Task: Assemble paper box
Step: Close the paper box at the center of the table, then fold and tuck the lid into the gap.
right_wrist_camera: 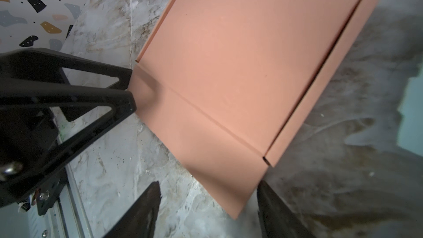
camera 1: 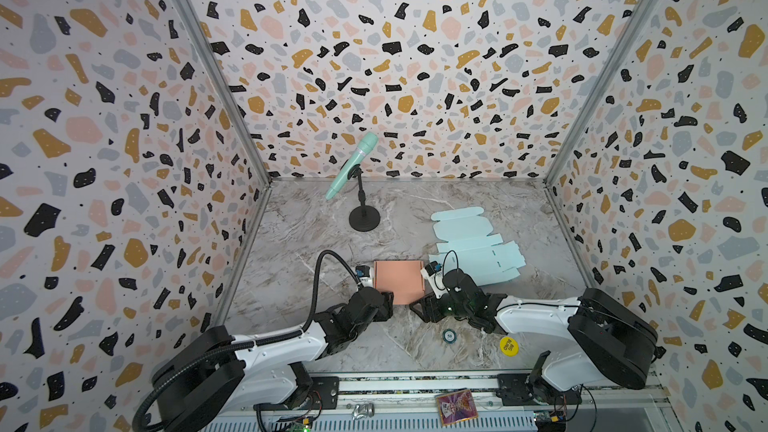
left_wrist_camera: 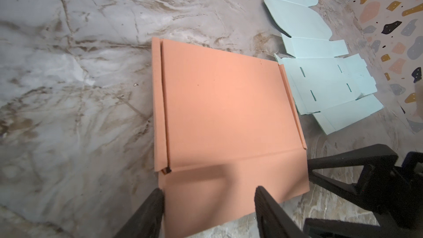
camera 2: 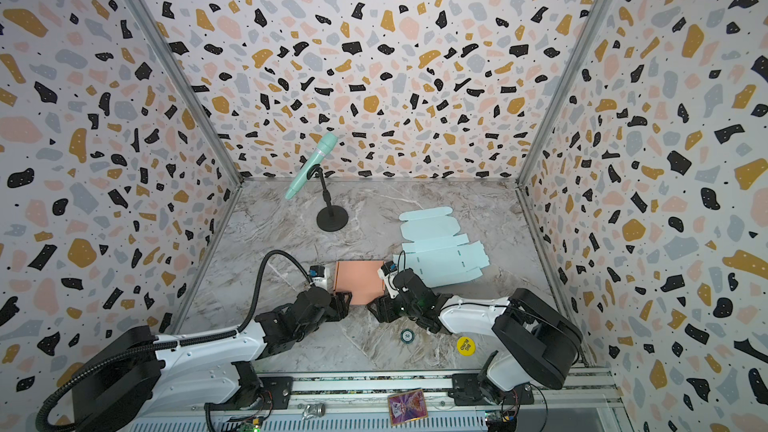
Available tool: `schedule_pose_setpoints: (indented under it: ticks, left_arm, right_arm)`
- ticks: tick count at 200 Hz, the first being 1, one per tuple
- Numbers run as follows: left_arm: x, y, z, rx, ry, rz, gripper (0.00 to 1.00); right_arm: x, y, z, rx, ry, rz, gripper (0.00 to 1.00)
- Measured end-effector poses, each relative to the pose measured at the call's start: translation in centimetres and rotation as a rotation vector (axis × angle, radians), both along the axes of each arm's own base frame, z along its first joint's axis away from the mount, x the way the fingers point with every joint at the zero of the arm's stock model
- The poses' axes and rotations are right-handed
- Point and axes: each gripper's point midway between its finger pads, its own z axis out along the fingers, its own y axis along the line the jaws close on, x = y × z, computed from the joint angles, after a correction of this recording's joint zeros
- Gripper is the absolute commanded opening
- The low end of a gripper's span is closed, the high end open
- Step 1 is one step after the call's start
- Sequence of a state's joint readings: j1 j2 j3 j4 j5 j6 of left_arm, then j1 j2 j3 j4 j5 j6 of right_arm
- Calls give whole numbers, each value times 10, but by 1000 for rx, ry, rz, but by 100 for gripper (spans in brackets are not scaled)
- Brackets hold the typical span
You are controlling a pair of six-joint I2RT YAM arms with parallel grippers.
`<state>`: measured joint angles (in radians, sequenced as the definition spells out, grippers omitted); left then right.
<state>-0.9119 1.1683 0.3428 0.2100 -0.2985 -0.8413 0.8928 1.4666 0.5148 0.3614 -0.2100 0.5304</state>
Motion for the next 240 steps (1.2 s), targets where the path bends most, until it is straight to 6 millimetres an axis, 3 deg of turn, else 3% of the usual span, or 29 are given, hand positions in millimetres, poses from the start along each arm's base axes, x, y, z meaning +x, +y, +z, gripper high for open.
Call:
schedule_pose_setpoints:
  ticks: [85, 163, 194, 240]
  left_arm:
    - [4, 3, -5, 20, -5, 16, 57]
    - [6, 3, -6, 15, -13, 15, 57]
    - [6, 2, -6, 13, -13, 9, 59]
    - [5, 2, -6, 17, -12, 5, 74]
  right_arm:
    - [2, -2, -1, -9, -8, 0, 68]
    - [21, -26, 36, 40, -84, -60, 70]
    - [42, -35, 37, -19, -109, -68, 70]
    - [102, -5, 56, -74, -206, -25, 69]
